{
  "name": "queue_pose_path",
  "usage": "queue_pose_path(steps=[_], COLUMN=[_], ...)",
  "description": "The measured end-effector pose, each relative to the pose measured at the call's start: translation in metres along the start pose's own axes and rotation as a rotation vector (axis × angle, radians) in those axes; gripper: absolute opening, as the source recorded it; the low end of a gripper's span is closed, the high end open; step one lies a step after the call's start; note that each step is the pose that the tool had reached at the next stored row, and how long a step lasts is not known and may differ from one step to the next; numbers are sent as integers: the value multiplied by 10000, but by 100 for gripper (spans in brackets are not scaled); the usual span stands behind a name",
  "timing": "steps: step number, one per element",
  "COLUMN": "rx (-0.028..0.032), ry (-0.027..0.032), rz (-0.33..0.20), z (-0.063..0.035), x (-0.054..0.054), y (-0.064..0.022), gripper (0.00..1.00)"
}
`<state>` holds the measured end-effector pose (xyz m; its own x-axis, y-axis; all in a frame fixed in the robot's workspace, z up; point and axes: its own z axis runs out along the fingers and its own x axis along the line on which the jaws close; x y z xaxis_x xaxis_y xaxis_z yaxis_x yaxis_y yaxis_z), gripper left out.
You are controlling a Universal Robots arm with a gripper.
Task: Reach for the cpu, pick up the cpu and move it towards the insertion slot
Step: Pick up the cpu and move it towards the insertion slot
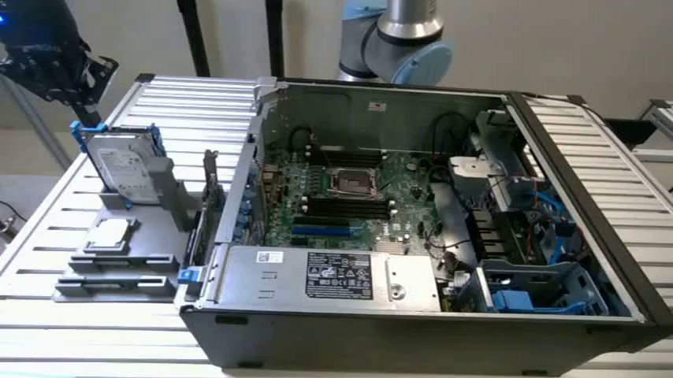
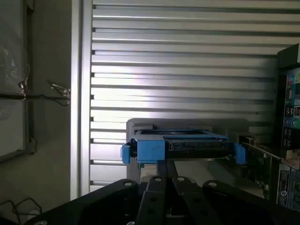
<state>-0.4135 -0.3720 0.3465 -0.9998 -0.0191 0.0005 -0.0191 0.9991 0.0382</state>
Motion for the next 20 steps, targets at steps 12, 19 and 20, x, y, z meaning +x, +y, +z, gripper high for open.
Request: queue_pose_path(steps=[12,19,20], rx=[0,0,-1], ry=[0,0,-1], rz=[0,-1,0], z=[0,-3,-3], x=[0,4,7], y=[0,-140,-182], gripper=[11,11,11])
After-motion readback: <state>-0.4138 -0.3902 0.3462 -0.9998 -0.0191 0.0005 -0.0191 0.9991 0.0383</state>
